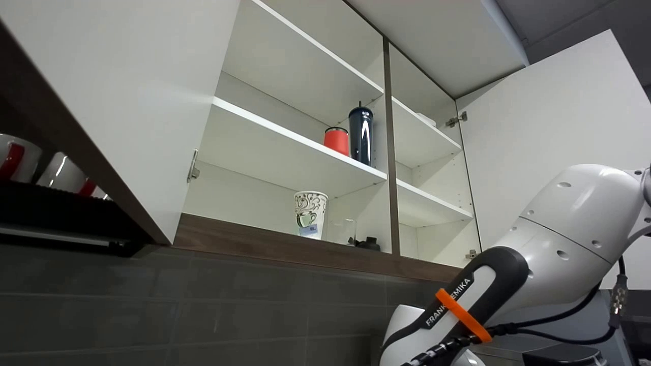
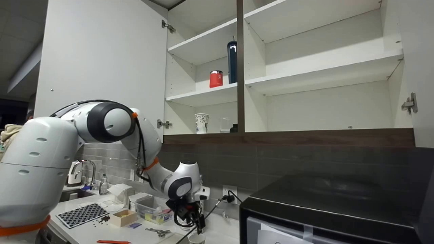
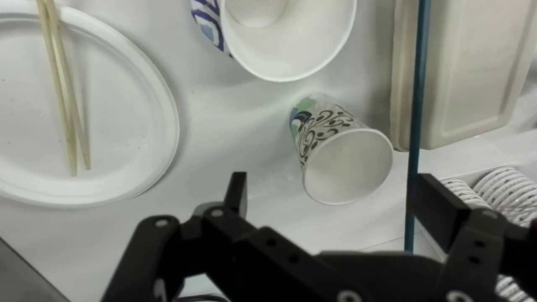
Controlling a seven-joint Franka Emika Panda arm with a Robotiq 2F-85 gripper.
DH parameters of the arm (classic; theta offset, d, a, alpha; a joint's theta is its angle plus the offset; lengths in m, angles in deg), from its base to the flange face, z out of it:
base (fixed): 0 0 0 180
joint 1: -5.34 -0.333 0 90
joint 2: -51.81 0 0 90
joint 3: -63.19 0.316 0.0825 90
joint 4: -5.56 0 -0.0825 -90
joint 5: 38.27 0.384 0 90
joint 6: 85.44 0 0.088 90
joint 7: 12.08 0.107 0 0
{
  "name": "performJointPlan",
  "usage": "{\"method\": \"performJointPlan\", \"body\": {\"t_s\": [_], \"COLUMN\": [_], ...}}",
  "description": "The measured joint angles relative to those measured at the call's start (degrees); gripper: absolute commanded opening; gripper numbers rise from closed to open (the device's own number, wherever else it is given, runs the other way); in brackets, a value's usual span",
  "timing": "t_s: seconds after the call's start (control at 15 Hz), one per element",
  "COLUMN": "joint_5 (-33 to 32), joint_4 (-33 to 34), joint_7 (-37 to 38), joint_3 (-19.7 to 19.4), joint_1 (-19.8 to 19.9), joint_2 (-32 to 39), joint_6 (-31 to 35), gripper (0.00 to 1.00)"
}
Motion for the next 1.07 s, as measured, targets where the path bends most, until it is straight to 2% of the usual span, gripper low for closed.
{"method": "performJointPlan", "body": {"t_s": [0.4, 0.47, 0.53, 0.6, 0.67, 1.07], "joint_5": [-1.35, -1.62, -1.94, -2.36, -2.82, -3.95], "joint_4": [7.26, 8.67, 10.07, 11.46, 12.82, 20.27], "joint_7": [6.69, 7.74, 8.79, 9.78, 10.84, 14.93], "joint_3": [-0.50, -0.86, -1.22, -1.63, -2.05, -4.35], "joint_1": [-1.15, -1.43, -1.69, -1.96, -2.22, -3.50], "joint_2": [6.74, 8.32, 9.94, 11.58, 13.21, 21.68], "joint_6": [-4.10, -4.49, -4.66, -4.67, -4.67, -5.14], "gripper": [1.00, 0.94, 0.76, 0.70, 0.68, 0.22]}}
